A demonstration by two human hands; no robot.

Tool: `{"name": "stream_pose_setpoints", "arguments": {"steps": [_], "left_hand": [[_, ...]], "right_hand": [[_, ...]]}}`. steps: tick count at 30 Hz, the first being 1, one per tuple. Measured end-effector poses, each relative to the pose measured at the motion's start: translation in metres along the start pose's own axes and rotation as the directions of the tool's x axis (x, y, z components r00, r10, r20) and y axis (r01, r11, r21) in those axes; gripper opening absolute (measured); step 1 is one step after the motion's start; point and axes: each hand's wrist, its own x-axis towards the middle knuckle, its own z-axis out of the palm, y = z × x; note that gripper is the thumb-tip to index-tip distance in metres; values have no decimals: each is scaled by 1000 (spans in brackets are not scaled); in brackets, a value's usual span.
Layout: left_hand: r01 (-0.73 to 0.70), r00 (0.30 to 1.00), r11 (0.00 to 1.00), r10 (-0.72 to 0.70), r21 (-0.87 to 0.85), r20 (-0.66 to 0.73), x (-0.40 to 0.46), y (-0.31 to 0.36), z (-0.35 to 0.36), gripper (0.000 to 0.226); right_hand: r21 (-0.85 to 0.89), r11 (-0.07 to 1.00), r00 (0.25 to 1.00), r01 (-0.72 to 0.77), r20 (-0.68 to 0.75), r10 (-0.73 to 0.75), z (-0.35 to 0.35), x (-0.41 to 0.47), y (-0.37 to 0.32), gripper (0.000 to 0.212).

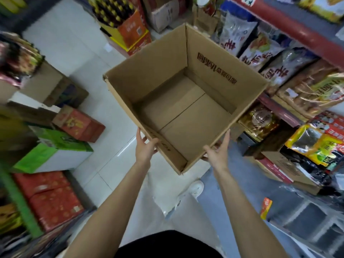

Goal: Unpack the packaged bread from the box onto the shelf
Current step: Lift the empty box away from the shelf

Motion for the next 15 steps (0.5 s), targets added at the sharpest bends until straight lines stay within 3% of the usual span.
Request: {"name": "stream_pose_setpoints", "arguments": {"steps": [3,9,15], "left_hand": [[-41,997,998,38,-55,-62,23,21,-48,78],[-75,996,973,60,-219,-72,105,65,-136,78],[-117,993,984,121,-133,18,212,150,-208,82]], "right_hand": [[17,998,997,-64,46,63,57,7,-17,104],[20,999,995,-45,92,43,180,35,-56,104],[123,988,995,-95,45,90,307,72,-107,105]]}}
